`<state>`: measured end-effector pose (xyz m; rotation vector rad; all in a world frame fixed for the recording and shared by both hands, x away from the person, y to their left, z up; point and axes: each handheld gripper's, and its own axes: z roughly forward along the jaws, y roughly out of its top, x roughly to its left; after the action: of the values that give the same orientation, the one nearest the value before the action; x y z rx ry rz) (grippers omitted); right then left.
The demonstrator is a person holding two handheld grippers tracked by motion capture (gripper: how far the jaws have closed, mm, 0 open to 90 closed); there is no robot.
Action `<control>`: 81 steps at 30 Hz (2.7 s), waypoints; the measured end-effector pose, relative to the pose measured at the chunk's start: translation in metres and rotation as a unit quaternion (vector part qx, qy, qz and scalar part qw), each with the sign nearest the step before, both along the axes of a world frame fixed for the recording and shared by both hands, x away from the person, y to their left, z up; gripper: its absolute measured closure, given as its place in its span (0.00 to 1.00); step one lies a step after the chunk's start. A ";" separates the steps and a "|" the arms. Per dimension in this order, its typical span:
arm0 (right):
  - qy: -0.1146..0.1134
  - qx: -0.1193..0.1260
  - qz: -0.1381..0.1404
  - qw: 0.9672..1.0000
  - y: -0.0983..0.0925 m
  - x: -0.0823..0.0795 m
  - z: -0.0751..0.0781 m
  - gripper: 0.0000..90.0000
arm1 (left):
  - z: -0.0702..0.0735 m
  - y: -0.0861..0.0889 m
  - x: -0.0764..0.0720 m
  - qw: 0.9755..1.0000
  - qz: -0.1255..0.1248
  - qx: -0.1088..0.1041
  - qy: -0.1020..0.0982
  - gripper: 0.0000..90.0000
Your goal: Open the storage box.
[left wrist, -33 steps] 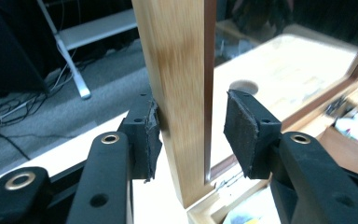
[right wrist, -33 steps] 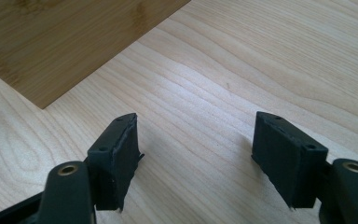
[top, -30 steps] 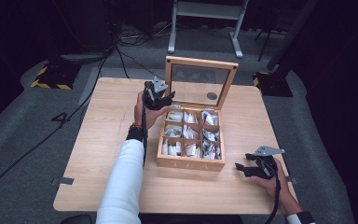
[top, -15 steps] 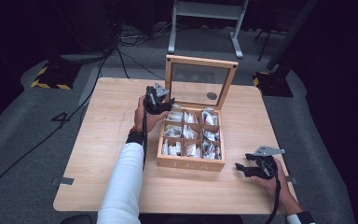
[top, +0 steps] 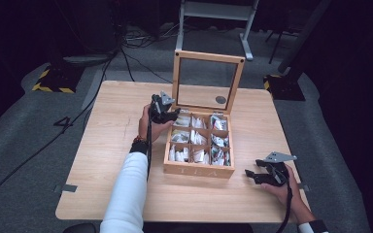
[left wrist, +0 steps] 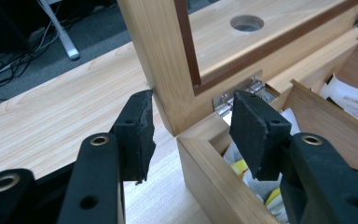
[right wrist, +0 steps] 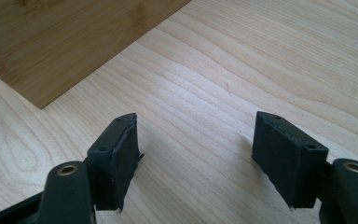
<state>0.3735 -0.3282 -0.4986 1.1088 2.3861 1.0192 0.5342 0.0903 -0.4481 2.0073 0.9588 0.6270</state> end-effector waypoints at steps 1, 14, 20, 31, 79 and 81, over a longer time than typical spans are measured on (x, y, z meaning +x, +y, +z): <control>0.000 0.000 0.000 1.000 0.000 0.000 0.000 0.35 | 0.000 0.000 0.000 1.000 -0.001 0.001 0.000 0.54; -0.004 0.000 0.003 1.000 0.000 0.000 -0.001 0.35 | 0.022 -0.001 -0.012 1.000 -0.011 0.008 -0.007 0.39; -0.006 -0.001 0.002 1.000 0.000 0.000 -0.001 0.35 | 0.037 0.002 -0.025 0.999 -0.025 0.029 -0.015 0.30; -0.010 0.004 0.003 1.000 -0.002 0.000 -0.002 0.35 | 0.051 0.019 -0.060 0.994 -0.054 0.091 -0.023 0.21; -0.081 0.038 0.071 0.993 0.050 -0.008 0.063 0.42 | -0.034 0.076 -0.182 0.980 -0.131 0.146 0.041 0.20; -0.079 0.038 0.077 0.993 0.058 -0.006 0.064 0.42 | -0.036 0.077 -0.183 0.980 -0.131 0.147 0.041 0.20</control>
<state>0.3678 -0.2705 -0.4342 0.8428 2.3508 1.2111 0.3509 0.1672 -0.4840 2.3882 0.6604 0.5670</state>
